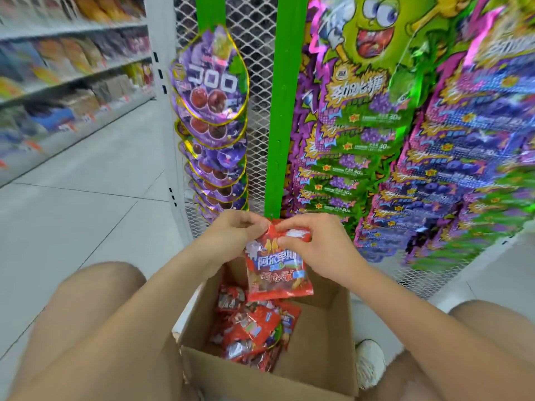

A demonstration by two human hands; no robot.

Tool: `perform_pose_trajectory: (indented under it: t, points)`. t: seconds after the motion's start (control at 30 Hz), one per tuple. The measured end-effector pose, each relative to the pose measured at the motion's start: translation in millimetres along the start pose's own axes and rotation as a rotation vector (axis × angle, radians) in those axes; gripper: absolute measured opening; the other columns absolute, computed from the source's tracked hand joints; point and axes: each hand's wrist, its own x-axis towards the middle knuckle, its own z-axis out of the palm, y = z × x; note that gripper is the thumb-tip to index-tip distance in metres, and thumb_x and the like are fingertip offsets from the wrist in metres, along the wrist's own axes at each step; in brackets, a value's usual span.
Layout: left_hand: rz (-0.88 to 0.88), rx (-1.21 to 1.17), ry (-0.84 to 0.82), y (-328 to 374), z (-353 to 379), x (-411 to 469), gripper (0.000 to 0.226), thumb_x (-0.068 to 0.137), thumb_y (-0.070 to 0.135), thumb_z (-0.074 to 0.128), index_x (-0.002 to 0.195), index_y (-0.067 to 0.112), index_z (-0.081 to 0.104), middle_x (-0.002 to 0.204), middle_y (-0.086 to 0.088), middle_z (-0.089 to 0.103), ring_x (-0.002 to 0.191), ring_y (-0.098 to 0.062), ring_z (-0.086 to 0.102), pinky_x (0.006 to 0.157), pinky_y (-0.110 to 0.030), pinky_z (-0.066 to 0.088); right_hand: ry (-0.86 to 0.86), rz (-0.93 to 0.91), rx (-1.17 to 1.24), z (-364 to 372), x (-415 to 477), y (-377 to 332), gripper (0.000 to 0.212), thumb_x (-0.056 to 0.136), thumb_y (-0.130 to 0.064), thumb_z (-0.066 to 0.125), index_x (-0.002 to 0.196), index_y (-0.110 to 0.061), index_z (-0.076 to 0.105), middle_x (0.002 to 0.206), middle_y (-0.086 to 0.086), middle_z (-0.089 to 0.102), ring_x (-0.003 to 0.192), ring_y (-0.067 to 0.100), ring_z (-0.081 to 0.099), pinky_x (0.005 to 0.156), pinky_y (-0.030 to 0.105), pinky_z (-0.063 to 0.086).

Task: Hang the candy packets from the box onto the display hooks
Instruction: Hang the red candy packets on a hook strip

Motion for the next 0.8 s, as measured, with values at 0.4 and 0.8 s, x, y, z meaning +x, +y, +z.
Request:
perform_pose_trajectory:
  t: [0.4, 0.8]
  points:
    - [0.195, 0.464, 0.288, -4.2, 22.8, 78.9, 0.041, 0.102, 0.003, 0.058, 0.142, 0.01, 0.055, 0.13, 0.0, 0.064, 0.117, -0.019, 0.065, 0.09, -0.022, 0.044, -0.003, 0.142, -0.14, 9.0, 24.9, 23.0, 0.015, 0.091, -0.022, 0.081, 0.098, -0.036, 0.08, 0.102, -0.015, 0.076, 0.105, 0.012, 0.068, 0.1, 0.036, 0.053]
    - [0.076, 0.394, 0.137, 5.8, 18.2, 63.9, 0.04, 0.106, 0.038, 0.061, 0.09, 0.002, 0.069, 0.076, -0.014, 0.055, 0.073, -0.019, 0.049, 0.069, -0.035, 0.037, 0.042, 0.072, -0.043, 0.2, 32.5, 26.2, 0.013, 0.092, -0.021, 0.08, 0.092, -0.033, 0.08, 0.082, -0.027, 0.071, 0.074, -0.011, 0.064, 0.086, 0.027, 0.055]
